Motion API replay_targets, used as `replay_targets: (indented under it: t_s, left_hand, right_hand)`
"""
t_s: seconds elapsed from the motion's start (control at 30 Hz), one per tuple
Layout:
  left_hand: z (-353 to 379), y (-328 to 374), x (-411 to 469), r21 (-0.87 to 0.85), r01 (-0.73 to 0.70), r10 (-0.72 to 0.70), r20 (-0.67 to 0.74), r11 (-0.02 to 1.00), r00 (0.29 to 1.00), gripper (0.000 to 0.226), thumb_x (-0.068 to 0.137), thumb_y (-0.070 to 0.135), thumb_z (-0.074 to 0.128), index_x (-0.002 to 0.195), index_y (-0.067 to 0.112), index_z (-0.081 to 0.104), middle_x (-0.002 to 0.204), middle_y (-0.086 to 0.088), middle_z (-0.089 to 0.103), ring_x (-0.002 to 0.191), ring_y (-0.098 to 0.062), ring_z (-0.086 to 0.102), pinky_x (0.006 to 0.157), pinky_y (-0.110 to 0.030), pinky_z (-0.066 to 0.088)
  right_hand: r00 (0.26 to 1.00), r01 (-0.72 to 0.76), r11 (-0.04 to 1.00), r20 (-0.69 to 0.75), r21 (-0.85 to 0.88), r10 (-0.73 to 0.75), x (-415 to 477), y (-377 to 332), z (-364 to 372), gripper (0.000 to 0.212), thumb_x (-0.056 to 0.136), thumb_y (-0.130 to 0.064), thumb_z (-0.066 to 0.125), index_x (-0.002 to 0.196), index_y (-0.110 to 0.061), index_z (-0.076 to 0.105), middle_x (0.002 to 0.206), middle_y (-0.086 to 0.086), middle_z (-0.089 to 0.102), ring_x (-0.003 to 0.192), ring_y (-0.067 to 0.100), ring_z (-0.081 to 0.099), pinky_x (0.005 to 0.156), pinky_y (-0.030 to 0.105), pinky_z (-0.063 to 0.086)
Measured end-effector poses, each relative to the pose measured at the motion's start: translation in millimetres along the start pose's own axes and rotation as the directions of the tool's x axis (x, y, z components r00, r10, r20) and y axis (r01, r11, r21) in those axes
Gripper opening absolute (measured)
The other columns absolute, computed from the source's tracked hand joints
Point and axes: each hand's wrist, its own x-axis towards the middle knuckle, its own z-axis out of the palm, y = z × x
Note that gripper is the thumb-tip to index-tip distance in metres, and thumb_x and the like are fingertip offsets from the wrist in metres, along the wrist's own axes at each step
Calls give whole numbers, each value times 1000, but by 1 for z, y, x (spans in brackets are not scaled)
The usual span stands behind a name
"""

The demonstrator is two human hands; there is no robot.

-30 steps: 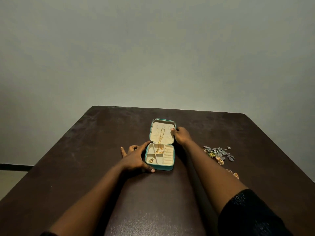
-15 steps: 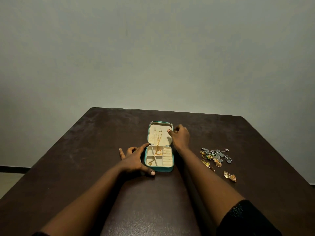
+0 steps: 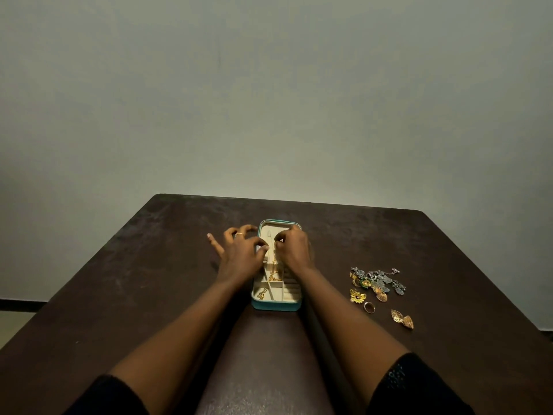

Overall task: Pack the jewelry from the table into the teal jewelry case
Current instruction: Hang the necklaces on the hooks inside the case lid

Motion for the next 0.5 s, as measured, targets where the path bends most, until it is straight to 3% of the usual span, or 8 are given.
replay_targets:
  t_s: [0.13,0.3,0.5]
  left_hand:
    - [10,12,9,29,131,-132,4,991,991,22,88,38,58,92,22,72,144,6,37,137,-26,20,109,-65,-7]
    - [22,18,21,-17,219,-218,28,976,975,28,85,37,61,95,14,72,147,2,35,135,-27,28,112,-62,8]
    - [24,30,26,-21,272,-271,43,962,962,27,85,34,63,101,13,67,146,2,35,135,-28,29,109,-67,6]
  right_hand:
    - [997,-65,998,-41,16,65,-1,1,13,23,92,-14,52,107,-10,69,118,11,58,105,29,59,85,37,50]
    - [979,-110,980,-150,164,135,-7,4,23,28,90,-4,46,110,-7,66,120,9,54,105,27,56,86,33,46]
    - [973,-130,967,-160,221,167,-10,7,27,29,91,-5,44,110,-9,65,120,7,54,104,25,56,82,31,45]
